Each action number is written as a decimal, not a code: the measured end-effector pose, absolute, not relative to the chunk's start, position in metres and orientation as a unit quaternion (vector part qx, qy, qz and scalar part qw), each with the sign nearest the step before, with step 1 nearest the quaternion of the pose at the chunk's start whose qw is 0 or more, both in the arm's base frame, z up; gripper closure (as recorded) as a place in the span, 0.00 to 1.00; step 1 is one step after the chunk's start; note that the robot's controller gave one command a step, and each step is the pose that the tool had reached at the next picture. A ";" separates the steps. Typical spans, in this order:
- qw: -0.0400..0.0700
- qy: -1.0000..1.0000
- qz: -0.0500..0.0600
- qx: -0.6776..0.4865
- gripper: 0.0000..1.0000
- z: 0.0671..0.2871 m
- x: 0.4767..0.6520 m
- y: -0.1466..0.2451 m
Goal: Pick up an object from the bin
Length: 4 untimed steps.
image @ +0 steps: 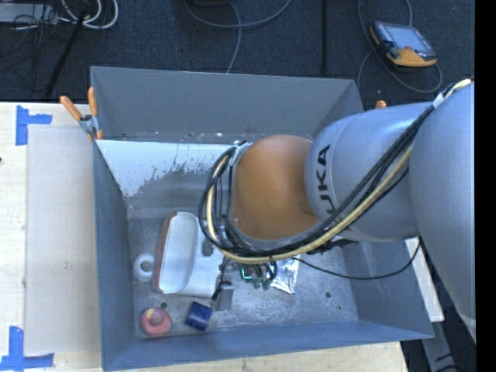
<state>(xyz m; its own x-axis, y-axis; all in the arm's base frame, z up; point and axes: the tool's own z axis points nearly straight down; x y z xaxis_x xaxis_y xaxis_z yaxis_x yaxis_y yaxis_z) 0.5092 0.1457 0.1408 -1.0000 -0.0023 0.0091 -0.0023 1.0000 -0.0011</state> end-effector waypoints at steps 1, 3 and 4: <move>-0.009 -1.000 -0.001 -0.009 0.00 0.075 0.493 0.159; -0.004 -1.000 -0.001 -0.002 1.00 0.222 0.494 0.156; 0.000 -1.000 0.000 -0.002 0.00 0.217 0.493 0.155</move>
Offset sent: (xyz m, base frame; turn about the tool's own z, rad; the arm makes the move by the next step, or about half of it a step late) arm -0.0221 0.0141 -0.0708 0.0160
